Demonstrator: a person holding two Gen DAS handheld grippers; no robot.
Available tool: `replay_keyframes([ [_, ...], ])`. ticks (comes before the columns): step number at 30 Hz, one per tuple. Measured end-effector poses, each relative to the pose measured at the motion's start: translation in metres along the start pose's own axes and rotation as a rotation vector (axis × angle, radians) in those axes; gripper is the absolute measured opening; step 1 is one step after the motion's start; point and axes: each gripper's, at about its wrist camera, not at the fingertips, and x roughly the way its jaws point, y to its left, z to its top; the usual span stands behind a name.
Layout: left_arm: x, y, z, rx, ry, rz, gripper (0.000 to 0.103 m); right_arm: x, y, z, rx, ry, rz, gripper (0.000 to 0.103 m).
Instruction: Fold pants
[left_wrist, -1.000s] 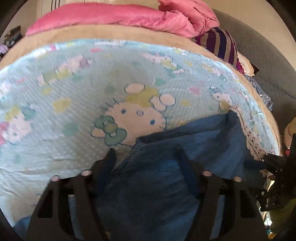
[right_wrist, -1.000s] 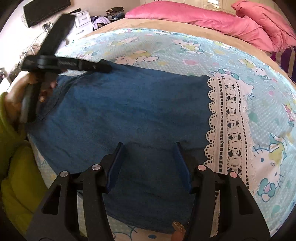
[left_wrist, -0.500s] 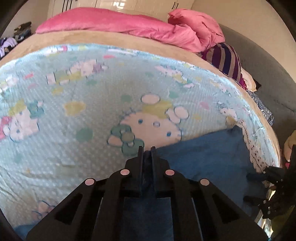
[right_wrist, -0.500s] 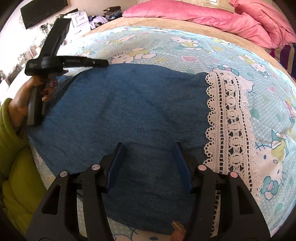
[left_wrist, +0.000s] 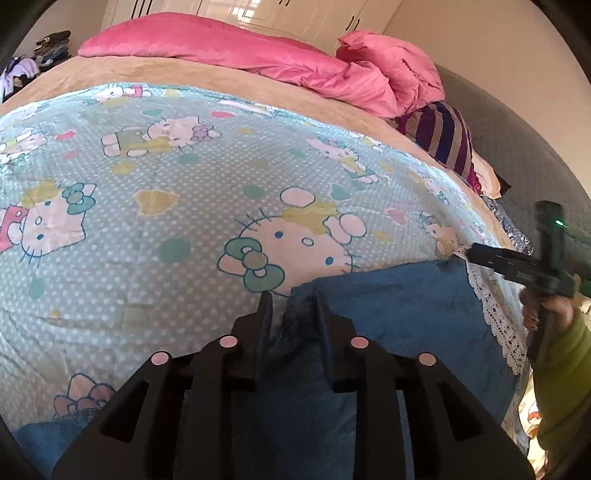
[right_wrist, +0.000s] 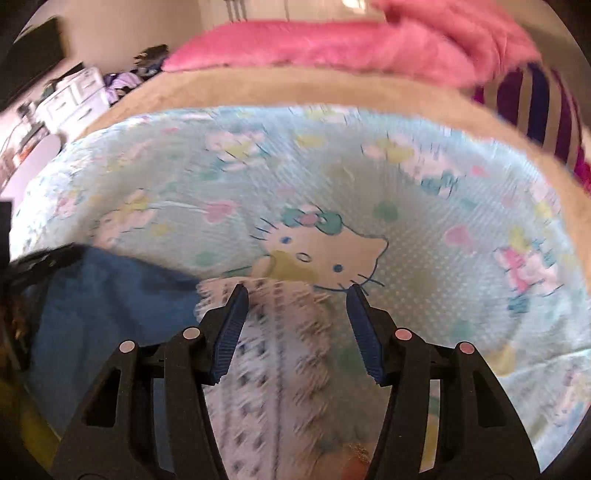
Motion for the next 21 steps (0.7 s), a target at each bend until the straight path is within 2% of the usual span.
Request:
replay_keyframes([
  [2, 0.002, 0.001, -0.001, -0.006, 0.004, 0.008, 0.024, 0.011, -0.005, -0.001, 0.039, 0.014, 0.049, 0.044],
  [3, 0.002, 0.001, -0.002, -0.013, -0.001, 0.012, 0.023, 0.011, -0.004, -0.004, 0.04, 0.008, 0.077, 0.034],
  [4, 0.002, 0.001, -0.002, -0.016, -0.005, 0.016, 0.023, 0.009, -0.002, -0.007, 0.037, -0.003, 0.097, 0.03],
  [5, 0.002, -0.001, -0.003, -0.009, -0.009, 0.028, 0.016, 0.006, 0.0, -0.009, 0.038, -0.009, 0.13, 0.019],
  [6, 0.002, -0.004, -0.004, 0.005, -0.011, 0.035, 0.011, 0.003, 0.001, -0.01, 0.038, -0.021, 0.137, 0.017],
  [7, 0.001, -0.006, -0.004, 0.019, -0.017, 0.042, 0.007, -0.002, 0.003, -0.011, 0.033, -0.041, 0.139, 0.016],
  [12, -0.013, -0.026, -0.002, 0.114, -0.097, 0.1, 0.006, -0.032, -0.003, -0.011, 0.043, -0.174, 0.144, 0.015],
  [17, 0.0, -0.016, 0.0, 0.077, -0.059, 0.115, 0.006, 0.004, -0.006, -0.007, 0.028, -0.089, 0.075, 0.015],
  [21, 0.001, -0.003, 0.0, 0.016, -0.052, 0.095, 0.01, 0.006, -0.01, -0.009, 0.02, -0.086, 0.022, 0.02],
])
